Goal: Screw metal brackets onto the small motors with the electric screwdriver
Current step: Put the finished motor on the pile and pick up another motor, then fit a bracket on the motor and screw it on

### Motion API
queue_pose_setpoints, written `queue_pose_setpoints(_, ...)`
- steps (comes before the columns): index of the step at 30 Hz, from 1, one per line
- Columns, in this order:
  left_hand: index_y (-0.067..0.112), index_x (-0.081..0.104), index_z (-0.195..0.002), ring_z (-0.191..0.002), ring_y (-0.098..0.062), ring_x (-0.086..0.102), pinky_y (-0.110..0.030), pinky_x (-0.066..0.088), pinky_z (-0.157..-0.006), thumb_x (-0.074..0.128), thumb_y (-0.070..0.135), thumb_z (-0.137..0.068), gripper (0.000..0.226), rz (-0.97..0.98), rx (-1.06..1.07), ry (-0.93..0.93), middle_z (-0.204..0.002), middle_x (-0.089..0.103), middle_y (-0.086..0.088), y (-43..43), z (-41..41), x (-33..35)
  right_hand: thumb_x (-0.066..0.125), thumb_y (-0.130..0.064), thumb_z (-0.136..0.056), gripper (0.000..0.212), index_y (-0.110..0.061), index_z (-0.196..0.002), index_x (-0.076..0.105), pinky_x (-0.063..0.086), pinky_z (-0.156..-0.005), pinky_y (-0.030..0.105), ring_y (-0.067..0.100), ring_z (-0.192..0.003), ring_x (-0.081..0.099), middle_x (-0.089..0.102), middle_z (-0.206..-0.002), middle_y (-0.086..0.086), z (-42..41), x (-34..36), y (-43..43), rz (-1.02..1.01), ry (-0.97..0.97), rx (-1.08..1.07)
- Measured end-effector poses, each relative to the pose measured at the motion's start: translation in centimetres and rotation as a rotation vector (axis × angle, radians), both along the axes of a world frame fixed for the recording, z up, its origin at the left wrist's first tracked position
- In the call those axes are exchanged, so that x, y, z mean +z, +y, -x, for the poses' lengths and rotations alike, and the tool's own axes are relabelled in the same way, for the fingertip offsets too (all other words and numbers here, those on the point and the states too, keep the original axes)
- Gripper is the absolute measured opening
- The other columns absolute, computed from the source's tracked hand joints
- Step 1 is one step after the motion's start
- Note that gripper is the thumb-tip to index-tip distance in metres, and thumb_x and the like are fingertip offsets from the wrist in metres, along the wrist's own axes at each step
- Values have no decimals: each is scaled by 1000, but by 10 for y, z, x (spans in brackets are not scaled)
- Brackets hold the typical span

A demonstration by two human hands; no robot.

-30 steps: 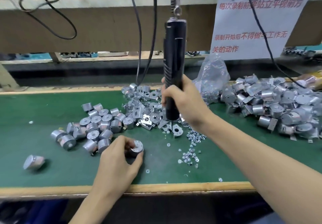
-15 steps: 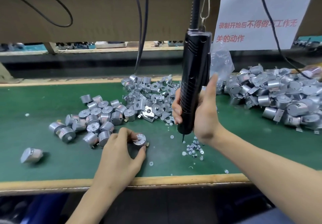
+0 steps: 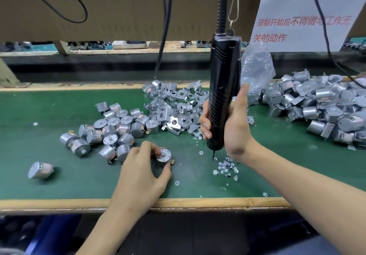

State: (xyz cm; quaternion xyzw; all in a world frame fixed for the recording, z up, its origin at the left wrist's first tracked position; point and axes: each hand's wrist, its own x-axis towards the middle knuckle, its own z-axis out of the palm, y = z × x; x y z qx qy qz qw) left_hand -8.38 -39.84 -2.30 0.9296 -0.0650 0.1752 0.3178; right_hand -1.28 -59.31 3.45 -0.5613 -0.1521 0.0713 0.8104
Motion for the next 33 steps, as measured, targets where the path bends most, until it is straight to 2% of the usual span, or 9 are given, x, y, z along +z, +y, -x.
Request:
queue_pose_setpoints(5,26,48,-90,-85,-5,48,-1,32,-78,78,20,-77,33,-7,7,-1,-89,53,23,0,0,-1,6,-80,-81,79,-20,-62,55,37,-48,26,19,-42,38,44,-54,2,-1,1,-3,-3,-3,5)
queue_pose_setpoints(11,26,50,-91,-88,-11,55,-23,36,-74,77,29,-81,30,-14,27,-12,-90,57,18,-1,0,-1,6,-82,-79,80,-20,-66,55,38,-49,26,18,-44,39,45,-54,0,-2,5,-8,-10,-15,23)
queue_pose_setpoints(21,28,49,-91,-87,-10,54,-21,33,-73,76,30,-82,29,-14,33,-10,-89,55,21,-1,0,-1,4,-80,-80,82,-14,-72,51,39,-49,26,19,-44,38,46,-54,0,-3,4,-11,8,-16,2)
queue_pose_setpoints(30,29,48,-91,-87,-11,54,-20,31,-71,77,30,-81,30,-9,31,-12,-89,55,20,0,0,-2,4,-81,-80,81,-20,-67,56,38,-51,28,20,-45,38,46,-55,1,-3,2,-10,18,-30,-5)
queue_pose_setpoints(33,27,49,-91,-87,-12,55,-21,32,-71,77,29,-81,29,-15,28,-15,-89,57,19,0,0,-2,4,-80,-81,80,-17,-69,53,37,-49,27,20,-44,38,45,-54,1,-4,2,-9,11,-24,-6)
